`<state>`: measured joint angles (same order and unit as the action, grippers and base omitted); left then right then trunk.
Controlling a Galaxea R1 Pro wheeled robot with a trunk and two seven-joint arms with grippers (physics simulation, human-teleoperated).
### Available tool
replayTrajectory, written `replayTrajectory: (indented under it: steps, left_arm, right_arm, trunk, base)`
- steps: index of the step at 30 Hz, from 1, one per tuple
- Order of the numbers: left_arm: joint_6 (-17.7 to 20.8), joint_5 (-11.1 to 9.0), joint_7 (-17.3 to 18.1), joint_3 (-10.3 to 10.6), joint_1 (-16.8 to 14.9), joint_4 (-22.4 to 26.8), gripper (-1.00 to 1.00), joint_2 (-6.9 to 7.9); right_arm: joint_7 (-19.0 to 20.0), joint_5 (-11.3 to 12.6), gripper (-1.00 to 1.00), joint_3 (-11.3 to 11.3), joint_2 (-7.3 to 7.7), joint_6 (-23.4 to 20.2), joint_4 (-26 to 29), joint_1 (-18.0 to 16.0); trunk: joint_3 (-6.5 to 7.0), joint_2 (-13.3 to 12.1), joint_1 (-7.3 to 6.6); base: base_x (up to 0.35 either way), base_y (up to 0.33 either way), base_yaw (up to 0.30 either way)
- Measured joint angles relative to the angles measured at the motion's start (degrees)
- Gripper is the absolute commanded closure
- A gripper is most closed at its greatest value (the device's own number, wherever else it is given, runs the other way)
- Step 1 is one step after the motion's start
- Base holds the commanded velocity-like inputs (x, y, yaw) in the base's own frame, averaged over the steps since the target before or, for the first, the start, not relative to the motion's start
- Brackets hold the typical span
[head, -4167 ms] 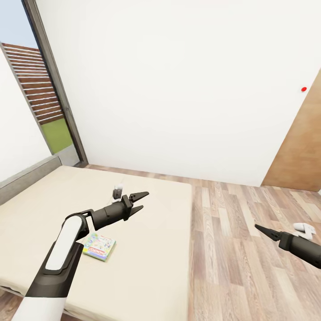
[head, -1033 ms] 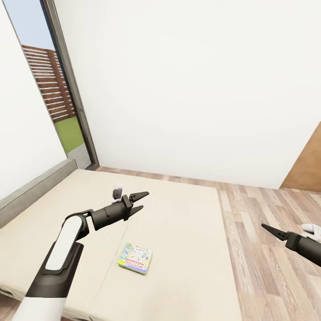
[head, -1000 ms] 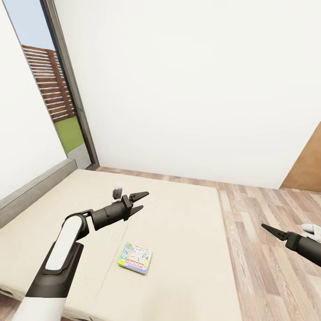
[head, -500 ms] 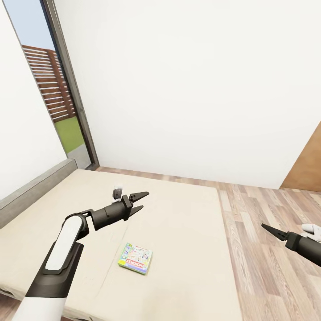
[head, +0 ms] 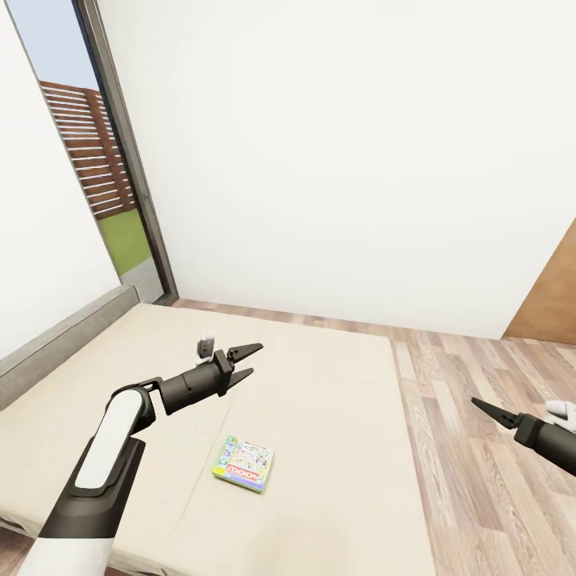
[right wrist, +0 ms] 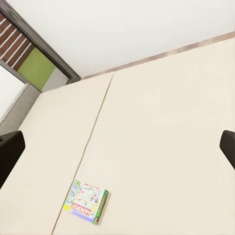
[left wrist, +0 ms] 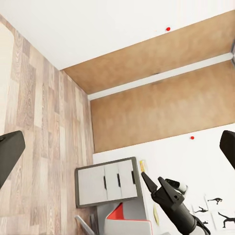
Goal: Put all the toys in the child's room - the three board games (two on the bed and one on the table), the two jigsaw puzzles on the table, and the tennis ball on the table - inside the toy box on the table in the child's room.
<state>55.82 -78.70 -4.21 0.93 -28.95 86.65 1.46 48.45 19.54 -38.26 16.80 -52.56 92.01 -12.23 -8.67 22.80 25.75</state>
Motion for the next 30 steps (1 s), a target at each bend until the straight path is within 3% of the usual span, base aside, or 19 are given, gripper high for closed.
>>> replayTrajectory:
  steps: [30]
  left_arm:
    - [0.00,0.00,0.00,0.00,0.00,0.00,-1.00,0.00]
  right_arm:
    - [0.00,0.00,-1.00,0.00,0.00,0.00,0.00,0.00]
  trunk:
    - [0.00,0.00,0.00]
  base:
    - [0.000,0.000,0.000]
